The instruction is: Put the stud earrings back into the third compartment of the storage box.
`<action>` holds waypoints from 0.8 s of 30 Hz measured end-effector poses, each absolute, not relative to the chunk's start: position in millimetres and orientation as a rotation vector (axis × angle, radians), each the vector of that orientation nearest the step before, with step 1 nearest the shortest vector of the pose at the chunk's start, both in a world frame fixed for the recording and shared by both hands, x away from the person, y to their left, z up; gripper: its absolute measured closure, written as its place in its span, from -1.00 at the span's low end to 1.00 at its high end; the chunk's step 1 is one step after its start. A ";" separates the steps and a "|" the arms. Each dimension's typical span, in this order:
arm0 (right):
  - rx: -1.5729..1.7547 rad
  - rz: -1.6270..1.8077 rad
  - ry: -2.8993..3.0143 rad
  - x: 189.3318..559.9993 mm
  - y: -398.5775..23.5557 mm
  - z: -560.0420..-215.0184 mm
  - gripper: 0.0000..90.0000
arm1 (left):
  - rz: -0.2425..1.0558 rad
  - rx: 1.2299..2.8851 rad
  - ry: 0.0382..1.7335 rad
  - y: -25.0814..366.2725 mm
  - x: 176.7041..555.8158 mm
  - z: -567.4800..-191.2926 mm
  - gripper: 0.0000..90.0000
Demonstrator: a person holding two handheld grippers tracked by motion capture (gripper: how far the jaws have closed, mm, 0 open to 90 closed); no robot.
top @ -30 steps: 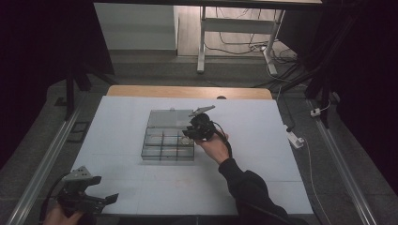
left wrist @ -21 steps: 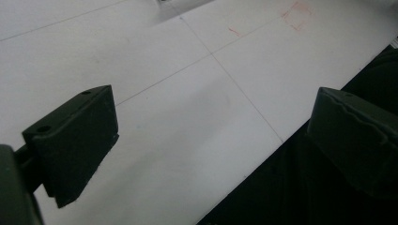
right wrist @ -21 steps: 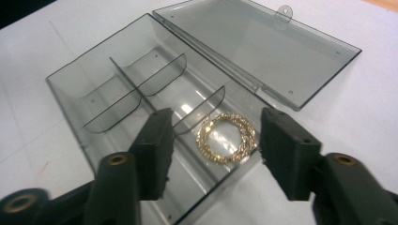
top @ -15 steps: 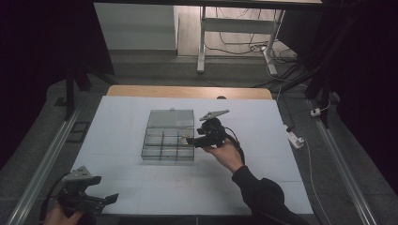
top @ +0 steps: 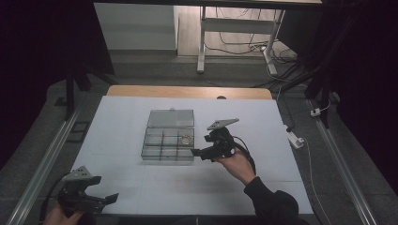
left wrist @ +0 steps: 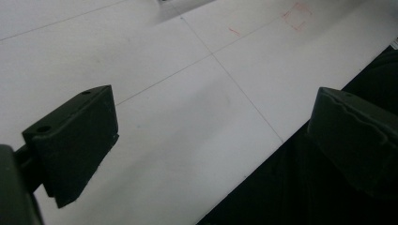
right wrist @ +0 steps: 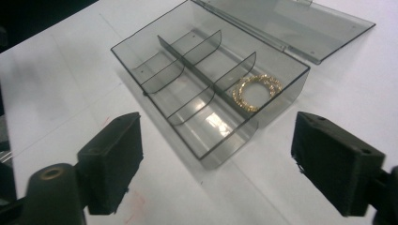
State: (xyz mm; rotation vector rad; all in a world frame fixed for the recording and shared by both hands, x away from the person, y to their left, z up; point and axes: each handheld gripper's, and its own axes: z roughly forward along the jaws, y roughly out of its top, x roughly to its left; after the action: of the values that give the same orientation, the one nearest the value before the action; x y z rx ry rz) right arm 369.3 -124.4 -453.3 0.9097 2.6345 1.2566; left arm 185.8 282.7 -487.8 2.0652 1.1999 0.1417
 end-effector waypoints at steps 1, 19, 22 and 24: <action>0.913 1.258 2.636 367.3 -125.9 -452.9 -0.64 | 0.142 2.065 1.200 282.7 185.8 -487.8 -0.94; 0.919 1.251 2.572 326.6 -176.7 -440.0 -0.94 | 0.143 2.060 1.206 282.5 186.6 -487.5 -0.95; 0.944 1.254 2.558 318.8 -188.8 -440.2 -0.95 | 0.143 2.059 1.206 282.5 186.8 -487.5 -0.95; 0.957 1.253 2.551 314.9 -195.3 -441.4 -0.95 | 0.141 2.058 1.205 282.5 186.9 -487.5 -0.95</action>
State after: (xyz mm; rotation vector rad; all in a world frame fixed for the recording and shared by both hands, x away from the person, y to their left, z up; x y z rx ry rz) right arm 314.9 -195.3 -441.4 0.9571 2.5508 1.2532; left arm 186.9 282.5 -487.5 2.0582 1.2051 0.1412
